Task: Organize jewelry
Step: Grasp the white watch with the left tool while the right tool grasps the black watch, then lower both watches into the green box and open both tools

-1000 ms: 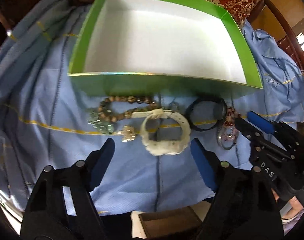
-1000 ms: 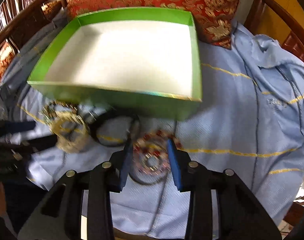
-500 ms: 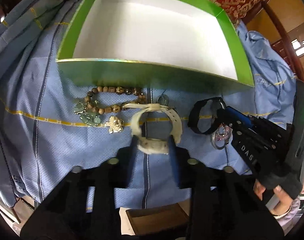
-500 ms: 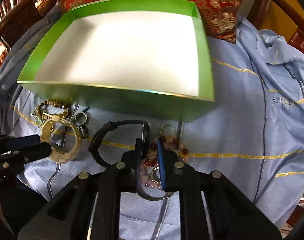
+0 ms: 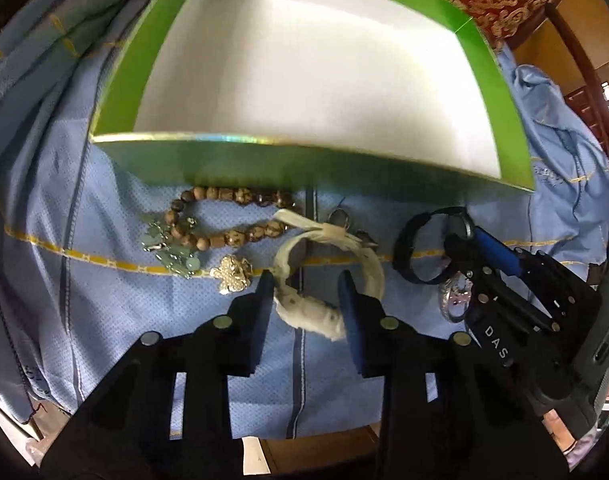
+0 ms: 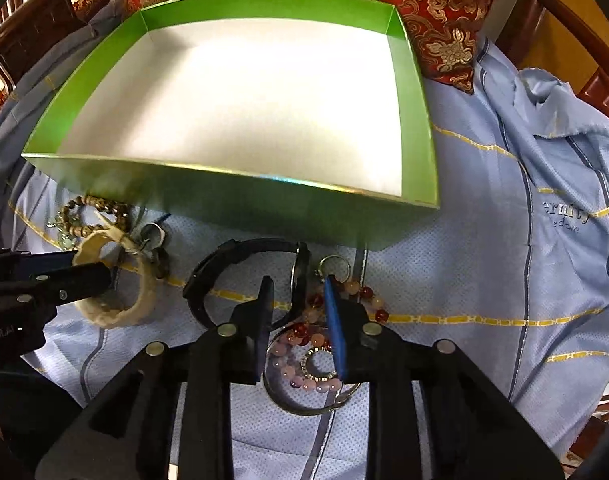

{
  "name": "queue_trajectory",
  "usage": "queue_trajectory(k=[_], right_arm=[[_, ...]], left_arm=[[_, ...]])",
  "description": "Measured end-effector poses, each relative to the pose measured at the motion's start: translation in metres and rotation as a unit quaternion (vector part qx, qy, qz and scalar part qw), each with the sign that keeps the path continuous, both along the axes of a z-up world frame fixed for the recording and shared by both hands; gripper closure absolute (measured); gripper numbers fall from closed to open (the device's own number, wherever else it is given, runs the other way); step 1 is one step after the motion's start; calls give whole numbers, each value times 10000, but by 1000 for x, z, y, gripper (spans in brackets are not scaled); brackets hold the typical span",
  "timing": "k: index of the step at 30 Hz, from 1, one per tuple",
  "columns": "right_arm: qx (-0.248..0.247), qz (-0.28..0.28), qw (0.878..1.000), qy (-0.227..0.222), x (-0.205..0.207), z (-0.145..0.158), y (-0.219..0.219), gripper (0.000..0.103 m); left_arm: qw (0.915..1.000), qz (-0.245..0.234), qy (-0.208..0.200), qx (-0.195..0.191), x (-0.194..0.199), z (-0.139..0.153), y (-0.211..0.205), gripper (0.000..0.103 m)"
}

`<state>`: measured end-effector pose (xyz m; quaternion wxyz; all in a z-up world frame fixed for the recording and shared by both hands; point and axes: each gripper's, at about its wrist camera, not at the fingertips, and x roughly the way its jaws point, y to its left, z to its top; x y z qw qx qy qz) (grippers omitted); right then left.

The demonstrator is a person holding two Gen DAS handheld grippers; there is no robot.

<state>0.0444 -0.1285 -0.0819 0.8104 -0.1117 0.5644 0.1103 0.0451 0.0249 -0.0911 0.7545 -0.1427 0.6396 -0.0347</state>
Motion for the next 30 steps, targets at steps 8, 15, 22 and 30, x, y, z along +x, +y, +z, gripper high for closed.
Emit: queue_trajectory(k=[8, 15, 22, 30], right_arm=[[155, 192, 9993, -298, -9, 17, 1, 95], [740, 340, 9954, -498, -18, 54, -7, 95], [1120, 237, 9877, -1063, 9, 101, -14, 95], [870, 64, 9935, -728, 81, 66, 6, 95]], left_arm=[[9998, -76, -69, 181, -2, 2, -10, 89], [9976, -232, -653, 61, -23, 39, -7, 89], [9906, 70, -1369, 16, -8, 100, 19, 89], [9892, 206, -1437, 201, 79, 91, 25, 89]])
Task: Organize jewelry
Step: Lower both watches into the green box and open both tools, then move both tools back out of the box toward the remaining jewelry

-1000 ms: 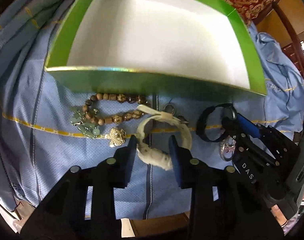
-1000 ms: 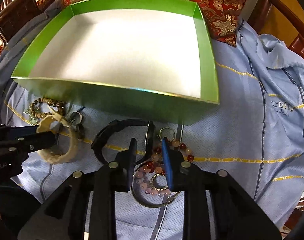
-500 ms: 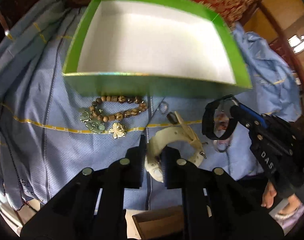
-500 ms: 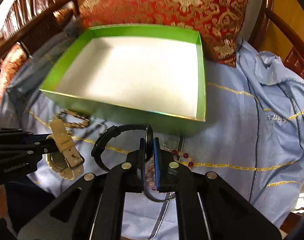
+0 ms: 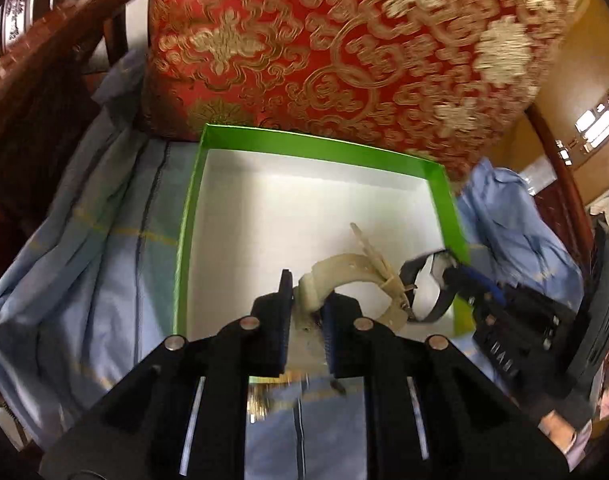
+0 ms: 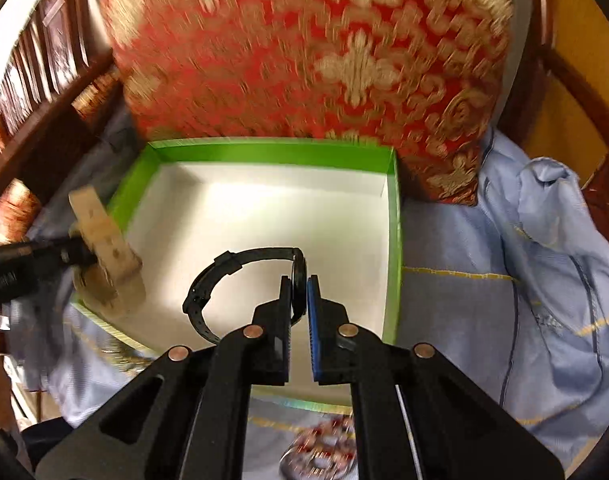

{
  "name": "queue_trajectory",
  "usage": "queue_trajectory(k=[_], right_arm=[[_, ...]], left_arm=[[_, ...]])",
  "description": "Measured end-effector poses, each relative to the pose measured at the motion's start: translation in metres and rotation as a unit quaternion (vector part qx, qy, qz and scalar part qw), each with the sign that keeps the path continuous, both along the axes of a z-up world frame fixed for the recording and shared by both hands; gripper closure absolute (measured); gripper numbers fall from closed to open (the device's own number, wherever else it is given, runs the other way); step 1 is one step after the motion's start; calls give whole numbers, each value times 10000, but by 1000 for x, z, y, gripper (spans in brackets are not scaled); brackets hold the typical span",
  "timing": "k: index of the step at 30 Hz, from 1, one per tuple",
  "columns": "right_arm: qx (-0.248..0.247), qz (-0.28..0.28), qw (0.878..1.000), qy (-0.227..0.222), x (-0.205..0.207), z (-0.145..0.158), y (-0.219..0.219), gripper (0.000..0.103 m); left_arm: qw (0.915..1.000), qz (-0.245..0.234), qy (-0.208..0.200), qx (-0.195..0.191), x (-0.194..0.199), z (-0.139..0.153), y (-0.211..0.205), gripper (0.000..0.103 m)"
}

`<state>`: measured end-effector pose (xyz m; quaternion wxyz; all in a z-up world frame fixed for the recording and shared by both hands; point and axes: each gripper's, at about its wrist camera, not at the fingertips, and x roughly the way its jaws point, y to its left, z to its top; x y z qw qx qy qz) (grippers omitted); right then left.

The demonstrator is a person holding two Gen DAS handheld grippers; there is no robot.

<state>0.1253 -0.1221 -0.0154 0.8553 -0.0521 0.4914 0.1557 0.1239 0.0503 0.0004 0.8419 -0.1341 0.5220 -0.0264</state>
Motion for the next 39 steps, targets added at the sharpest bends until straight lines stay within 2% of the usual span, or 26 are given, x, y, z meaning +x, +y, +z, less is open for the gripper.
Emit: queue_trajectory(k=[3, 5, 6, 7, 8, 9, 10, 14, 17, 20, 24, 26, 28, 33, 37, 39], right_arm=[[-186, 91, 9997, 136, 10, -22, 9, 95], [-340, 135, 9993, 90, 6, -25, 10, 92], [-386, 130, 9992, 53, 6, -24, 9, 86], [-374, 112, 9992, 19, 5, -21, 8, 81], [-288, 96, 9995, -36, 2, -13, 6, 68], [-182, 86, 9998, -91, -2, -6, 4, 62], [-61, 83, 9998, -147, -7, 1, 2, 62], [397, 337, 9985, -160, -41, 30, -7, 62], [454, 656, 9968, 50, -69, 33, -12, 62], [316, 963, 9943, 331, -86, 18, -9, 62], [-239, 1043, 9921, 652, -89, -16, 9, 62], [-343, 1036, 9912, 747, -87, -27, 17, 62], [-383, 1049, 9904, 816, -88, -34, 20, 62], [-248, 1149, 9901, 769, -90, -45, 33, 62], [-119, 1165, 9904, 741, -90, -51, 50, 62], [-214, 1165, 9909, 641, -90, -52, 61, 62]], left_arm=[[9995, 85, 254, 185, 12, -24, 0, 89], [9987, 41, 343, 364, 15, -33, -2, 88], [9987, 37, 343, 379, 15, -35, -2, 83], [9988, 54, 300, 384, 13, -35, -3, 73], [9988, 48, 227, 422, 11, -32, -4, 68], [9987, 29, 114, 488, 9, -28, -6, 54], [9985, 27, 3, 548, 5, -22, -7, 46], [9980, -108, -216, 578, -29, 9, -7, 46], [9972, -386, -113, 637, -61, 15, -10, 46], [9961, -579, 199, 630, -79, -2, -11, 45], [9922, -520, 547, 995, -80, -26, -17, 45], [9907, -462, 578, 1141, -78, -31, -19, 38], [9899, -332, 620, 1230, -77, -37, -18, 30], [9904, -133, 938, 1006, -78, -58, -13, 30], [9893, -197, 936, 1103, -84, -67, -11, 31], [9893, -120, 942, 1110, -86, -71, -3, 32]])
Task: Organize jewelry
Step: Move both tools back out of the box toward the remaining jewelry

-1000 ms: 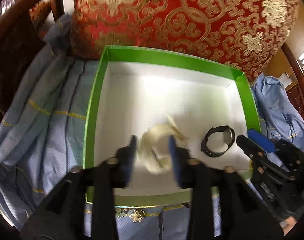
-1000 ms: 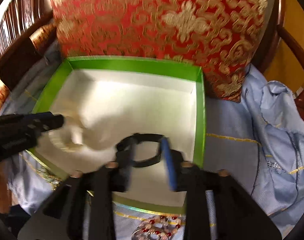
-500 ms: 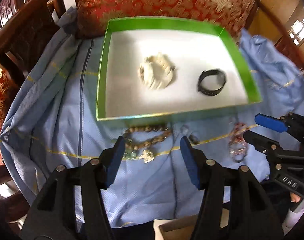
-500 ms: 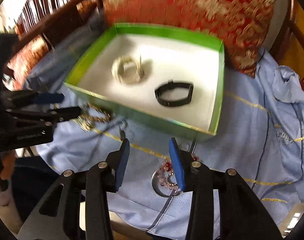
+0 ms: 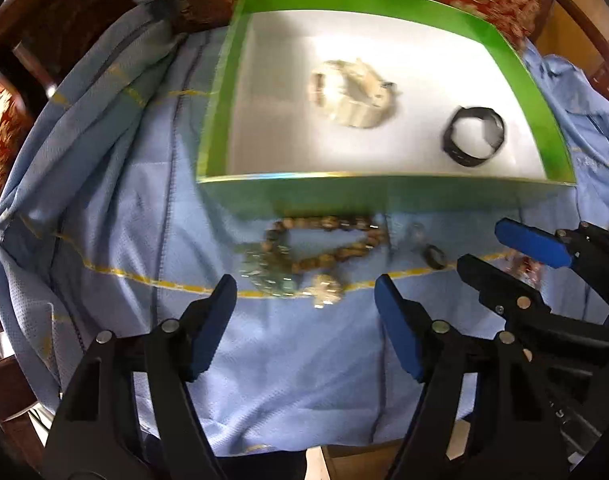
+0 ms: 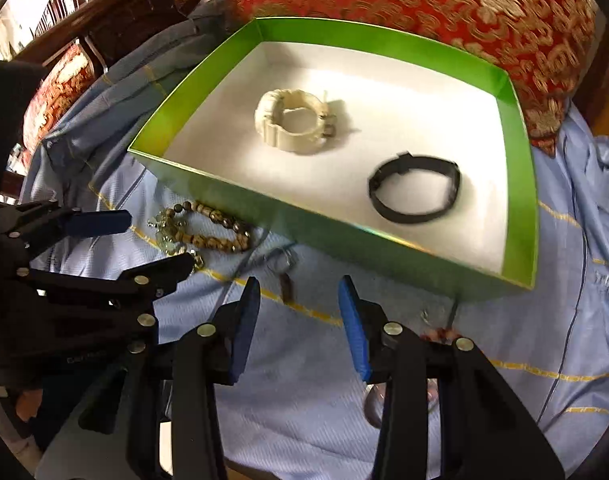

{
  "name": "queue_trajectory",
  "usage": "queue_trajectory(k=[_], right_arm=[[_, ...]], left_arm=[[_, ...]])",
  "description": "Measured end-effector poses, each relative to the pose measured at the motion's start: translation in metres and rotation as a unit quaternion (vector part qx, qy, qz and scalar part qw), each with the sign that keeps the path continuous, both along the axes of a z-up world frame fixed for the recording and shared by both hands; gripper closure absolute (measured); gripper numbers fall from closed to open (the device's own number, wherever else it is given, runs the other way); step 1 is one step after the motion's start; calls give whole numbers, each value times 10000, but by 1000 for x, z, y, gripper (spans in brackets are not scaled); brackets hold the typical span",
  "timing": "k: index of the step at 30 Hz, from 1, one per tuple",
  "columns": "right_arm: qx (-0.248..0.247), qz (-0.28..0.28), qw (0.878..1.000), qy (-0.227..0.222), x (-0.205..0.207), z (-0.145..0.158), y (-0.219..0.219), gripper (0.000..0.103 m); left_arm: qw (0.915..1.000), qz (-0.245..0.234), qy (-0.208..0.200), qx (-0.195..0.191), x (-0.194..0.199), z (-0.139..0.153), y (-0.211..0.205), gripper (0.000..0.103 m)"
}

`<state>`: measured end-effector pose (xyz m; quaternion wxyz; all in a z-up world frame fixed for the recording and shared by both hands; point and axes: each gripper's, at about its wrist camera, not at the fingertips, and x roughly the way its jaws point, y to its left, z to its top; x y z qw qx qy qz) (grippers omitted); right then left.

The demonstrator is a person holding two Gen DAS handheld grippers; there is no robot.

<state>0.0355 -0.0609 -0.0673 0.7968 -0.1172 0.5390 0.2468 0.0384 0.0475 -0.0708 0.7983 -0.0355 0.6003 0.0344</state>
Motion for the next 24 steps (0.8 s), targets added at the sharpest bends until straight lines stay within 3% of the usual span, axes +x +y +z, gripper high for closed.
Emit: queue_trajectory(k=[4, 7, 12, 24], right_arm=[[-121, -25, 9996, -242, 1, -3, 15, 62], [-318, -47, 9992, -231, 4, -12, 19, 66], [-694, 31, 9976, -58, 8, -27, 21, 96], [-571, -463, 9973, -54, 17, -18, -4, 97]], left_arm=[[9993, 127, 184, -288, 5, -10, 21, 32], [9992, 148, 234, -283, 7, -15, 29, 32], [9996, 120, 182, -198, 5, -16, 34, 32], [9994, 146, 109, -285, 2, -9, 42, 32]])
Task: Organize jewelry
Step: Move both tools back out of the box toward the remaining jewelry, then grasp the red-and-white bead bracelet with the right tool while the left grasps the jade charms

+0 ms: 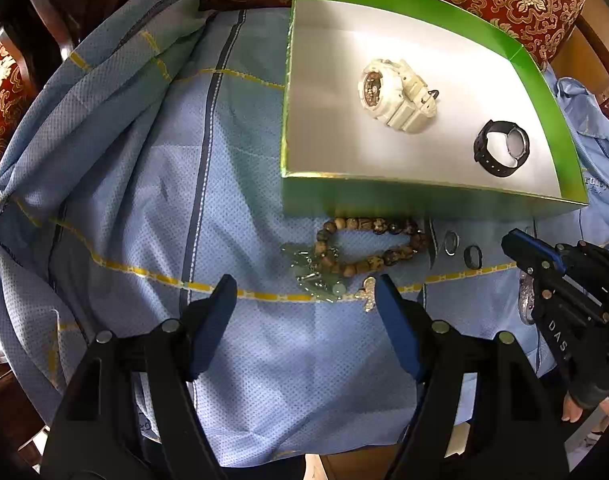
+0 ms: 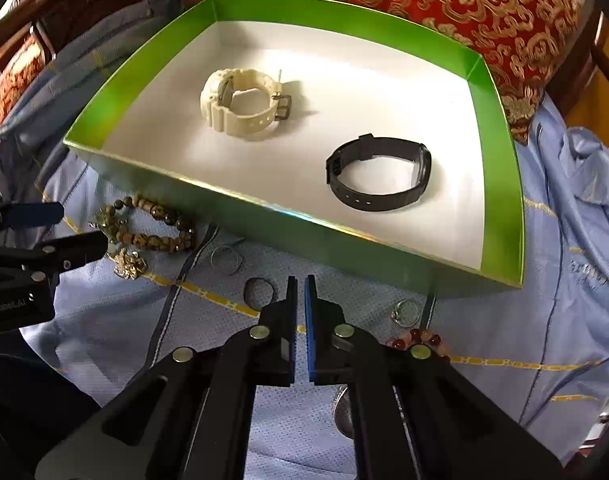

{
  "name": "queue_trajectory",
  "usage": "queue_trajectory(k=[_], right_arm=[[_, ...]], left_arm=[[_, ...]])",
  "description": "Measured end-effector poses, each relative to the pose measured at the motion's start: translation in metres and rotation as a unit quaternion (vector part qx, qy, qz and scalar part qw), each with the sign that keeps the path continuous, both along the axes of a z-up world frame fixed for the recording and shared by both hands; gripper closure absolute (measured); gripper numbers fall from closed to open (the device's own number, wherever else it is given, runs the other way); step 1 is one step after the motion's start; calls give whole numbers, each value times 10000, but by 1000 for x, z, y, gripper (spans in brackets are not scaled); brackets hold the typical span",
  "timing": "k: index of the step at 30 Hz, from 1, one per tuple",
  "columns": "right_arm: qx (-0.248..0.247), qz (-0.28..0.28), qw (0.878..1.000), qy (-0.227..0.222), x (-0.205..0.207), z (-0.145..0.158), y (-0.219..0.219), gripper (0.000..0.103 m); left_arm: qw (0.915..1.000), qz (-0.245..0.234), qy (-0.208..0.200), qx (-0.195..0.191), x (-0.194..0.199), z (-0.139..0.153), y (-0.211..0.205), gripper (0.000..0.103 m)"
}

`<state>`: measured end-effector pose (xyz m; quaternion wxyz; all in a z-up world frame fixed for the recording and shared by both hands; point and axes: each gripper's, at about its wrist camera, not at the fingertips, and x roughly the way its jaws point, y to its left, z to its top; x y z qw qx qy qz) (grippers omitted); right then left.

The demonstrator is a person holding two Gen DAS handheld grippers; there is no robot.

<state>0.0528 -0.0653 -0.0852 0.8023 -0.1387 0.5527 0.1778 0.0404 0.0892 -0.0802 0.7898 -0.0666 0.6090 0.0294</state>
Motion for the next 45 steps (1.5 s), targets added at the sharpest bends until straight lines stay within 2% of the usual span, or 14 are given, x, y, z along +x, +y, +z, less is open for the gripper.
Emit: queue_trajectory(k=[1, 3, 5, 10, 11, 12, 15, 20, 25, 30, 33, 40, 42, 45], right_arm=[[95, -6, 9999, 34, 1, 1, -1, 95], [367, -62, 9993, 96, 4, 4, -1, 72], [733, -165, 9970, 171, 8, 8, 0, 57], [995, -290, 9939, 367, 14, -6, 10, 56], [911, -310, 9947, 363, 15, -11, 13, 62], [795, -276, 9958, 354, 15, -13, 15, 77], [459, -136, 9983, 324, 9, -17, 17, 94], [60, -87, 9995, 287, 3, -15, 14, 98], [-452, -276, 9985, 120, -4, -13, -7, 98], [-38, -466, 9987, 183, 1, 3, -29, 96], [11, -461, 9988, 149, -1, 9, -36, 79], [-8, -518, 9984, 226, 0, 7, -38, 76], [19, -600, 9980, 220, 1, 7, -45, 64], [47, -742, 9971, 180, 0, 15, -60, 58]], left_arm=[[10000, -8, 0, 2, -1, 0, -1, 31], [10000, -34, -3, 25, 0, 2, -6, 31], [10000, -21, -36, 55, -1, 4, -7, 31], [9999, -33, -6, 102, -3, 5, -7, 30], [9999, -46, 16, 110, -3, 4, -6, 30], [9999, -52, 17, 113, -1, 1, -8, 30], [9999, -61, -10, 114, -1, 1, -7, 30], [9998, -111, -59, 150, 0, 1, -11, 30], [9998, -137, -29, 166, 1, -1, -14, 30], [9997, -176, -100, 155, 1, 3, -20, 27], [9994, -235, -119, 206, 1, 5, -27, 26], [9992, -308, -81, 260, 3, 3, -33, 25], [9992, -304, -92, 257, 2, 4, -34, 24], [9993, -289, -106, 233, 3, 4, -35, 22]])
